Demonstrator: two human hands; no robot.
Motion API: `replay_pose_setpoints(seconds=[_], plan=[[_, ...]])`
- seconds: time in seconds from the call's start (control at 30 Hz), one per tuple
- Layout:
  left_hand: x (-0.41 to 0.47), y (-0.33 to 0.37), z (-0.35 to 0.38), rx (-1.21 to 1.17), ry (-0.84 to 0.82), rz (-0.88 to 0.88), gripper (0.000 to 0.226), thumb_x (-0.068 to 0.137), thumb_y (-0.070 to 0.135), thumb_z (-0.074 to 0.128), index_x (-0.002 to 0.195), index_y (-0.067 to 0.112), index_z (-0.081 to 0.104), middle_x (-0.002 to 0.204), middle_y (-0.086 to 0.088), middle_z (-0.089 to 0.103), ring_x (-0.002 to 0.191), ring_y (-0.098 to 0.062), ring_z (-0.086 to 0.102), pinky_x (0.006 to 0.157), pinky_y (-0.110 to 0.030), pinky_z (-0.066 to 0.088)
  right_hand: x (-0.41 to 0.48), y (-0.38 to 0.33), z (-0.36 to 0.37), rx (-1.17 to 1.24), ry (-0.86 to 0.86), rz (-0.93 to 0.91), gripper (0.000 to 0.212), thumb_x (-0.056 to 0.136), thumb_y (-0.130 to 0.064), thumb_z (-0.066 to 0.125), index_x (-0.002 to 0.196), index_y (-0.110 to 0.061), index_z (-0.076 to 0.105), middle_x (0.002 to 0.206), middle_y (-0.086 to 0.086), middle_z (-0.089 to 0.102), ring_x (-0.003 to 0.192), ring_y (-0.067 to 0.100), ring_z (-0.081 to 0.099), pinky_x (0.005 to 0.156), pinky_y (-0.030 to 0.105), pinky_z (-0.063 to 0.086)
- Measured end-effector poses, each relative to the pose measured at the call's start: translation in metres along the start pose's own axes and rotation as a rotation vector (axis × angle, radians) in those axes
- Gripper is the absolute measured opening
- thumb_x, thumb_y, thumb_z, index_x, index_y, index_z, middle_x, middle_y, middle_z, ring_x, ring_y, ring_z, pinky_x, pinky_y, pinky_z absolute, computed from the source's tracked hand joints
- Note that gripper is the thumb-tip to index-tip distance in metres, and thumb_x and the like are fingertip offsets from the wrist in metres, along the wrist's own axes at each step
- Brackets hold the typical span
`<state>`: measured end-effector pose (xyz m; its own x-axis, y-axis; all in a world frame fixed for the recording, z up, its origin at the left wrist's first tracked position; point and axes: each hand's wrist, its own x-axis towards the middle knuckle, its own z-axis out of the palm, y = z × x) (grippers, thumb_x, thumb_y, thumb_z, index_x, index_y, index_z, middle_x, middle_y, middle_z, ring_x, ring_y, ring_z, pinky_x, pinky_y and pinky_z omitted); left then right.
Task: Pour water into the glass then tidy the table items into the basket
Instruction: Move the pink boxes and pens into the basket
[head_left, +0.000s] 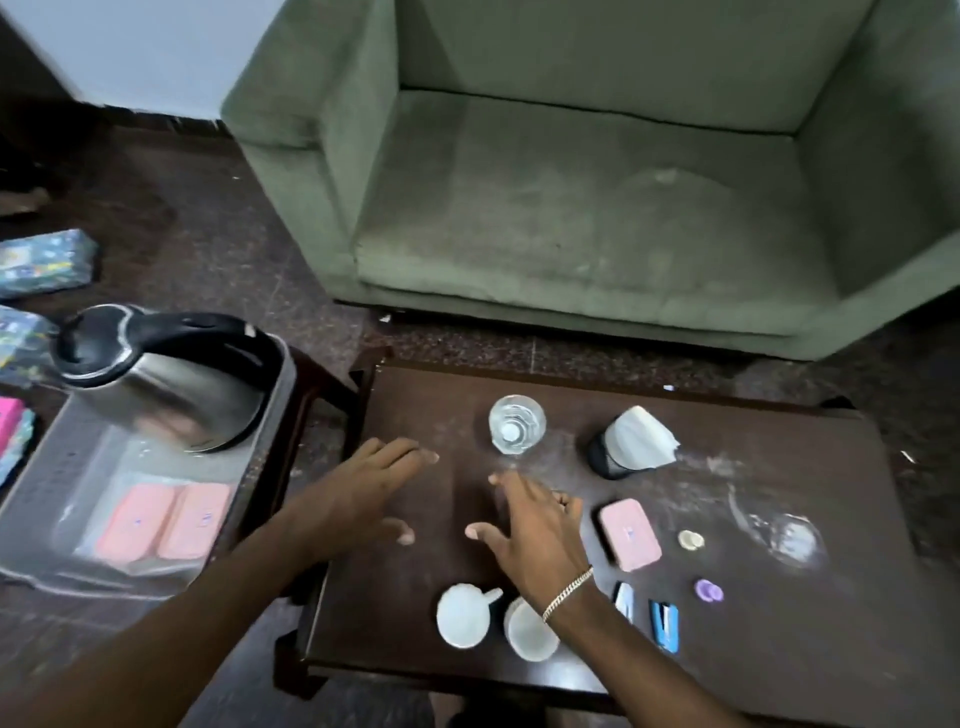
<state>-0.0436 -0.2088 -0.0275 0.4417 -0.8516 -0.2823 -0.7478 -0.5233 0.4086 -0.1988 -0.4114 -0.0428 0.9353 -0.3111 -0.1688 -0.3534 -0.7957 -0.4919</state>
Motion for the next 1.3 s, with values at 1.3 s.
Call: replay_pose_setpoints(seconds=[1.3], plan=[[0.166,0.182,0.169,-0.093,-0.138,0.083,0.098,0.077,0.028,0.080,0.156,0.020,0.022,0.152,-0.007,0.033,0.137,-0.028,0.031,0.118,-0.037,0.031,-0.093,0.186,0.040,-0.010,-0.244,0.663,0.026,0.090,-0.039,0.050,0.104,-0.019,0.060,0.103,0.006,0.072,0.103,0.032,0.064,0.085,0.036,0.049]])
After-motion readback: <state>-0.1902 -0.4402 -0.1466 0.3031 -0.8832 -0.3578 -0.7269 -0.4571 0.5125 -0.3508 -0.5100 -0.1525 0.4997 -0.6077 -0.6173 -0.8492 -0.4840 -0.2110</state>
